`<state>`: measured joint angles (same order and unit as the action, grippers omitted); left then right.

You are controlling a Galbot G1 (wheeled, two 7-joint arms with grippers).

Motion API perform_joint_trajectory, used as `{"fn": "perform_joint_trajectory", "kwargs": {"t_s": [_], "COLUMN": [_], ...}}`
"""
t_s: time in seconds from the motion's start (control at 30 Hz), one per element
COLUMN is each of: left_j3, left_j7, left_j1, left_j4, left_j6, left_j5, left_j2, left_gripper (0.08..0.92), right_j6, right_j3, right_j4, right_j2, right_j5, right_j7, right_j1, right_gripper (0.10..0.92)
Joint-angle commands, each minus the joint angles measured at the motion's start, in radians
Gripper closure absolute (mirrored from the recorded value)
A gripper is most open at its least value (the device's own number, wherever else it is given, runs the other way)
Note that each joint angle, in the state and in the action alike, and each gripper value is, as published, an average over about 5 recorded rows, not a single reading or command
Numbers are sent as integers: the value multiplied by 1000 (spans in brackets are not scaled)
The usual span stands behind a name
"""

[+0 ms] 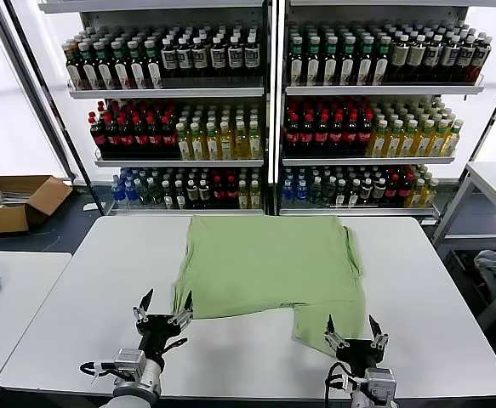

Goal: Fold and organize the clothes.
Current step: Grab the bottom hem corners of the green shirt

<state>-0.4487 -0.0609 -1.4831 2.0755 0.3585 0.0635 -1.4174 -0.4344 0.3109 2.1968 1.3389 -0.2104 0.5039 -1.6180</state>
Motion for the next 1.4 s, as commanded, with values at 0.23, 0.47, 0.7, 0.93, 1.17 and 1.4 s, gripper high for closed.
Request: {"fn": "perform_joint_trajectory", "kwargs": {"t_s": [0.23, 0.47, 0.7, 0.93, 1.17, 1.4], "left_j3": [14, 9, 14, 16, 27, 40], "left_j7": [23, 11, 11, 10, 9, 10], "left_j1": [26, 72, 103, 110, 97, 85], "left_j4": [-54, -100, -136, -162, -163, -161], "left_j6": [148, 144, 140, 140, 146, 153], "left_j5": [6, 34, 65, 91, 109, 118], "left_j2": [66, 68, 68, 71, 71, 66], "left_gripper": [177, 177, 177, 177, 271, 470], "right_j6": [-13, -8, -3, 2, 13, 23], "right_j3": [-2, 0, 0, -13, -21, -18], "right_j4": [-12, -18, -43, -79, -106, -101], "right_j2": [31, 65, 99, 118, 108, 92], "right_j5": [-43, -37, -37, -33, -30, -29], "right_j7": [69, 62, 61, 66, 68, 65], "right_j1": [-11, -15, -9, -6, -8, -10], "right_gripper": [203, 203, 203, 209, 362, 561]}}
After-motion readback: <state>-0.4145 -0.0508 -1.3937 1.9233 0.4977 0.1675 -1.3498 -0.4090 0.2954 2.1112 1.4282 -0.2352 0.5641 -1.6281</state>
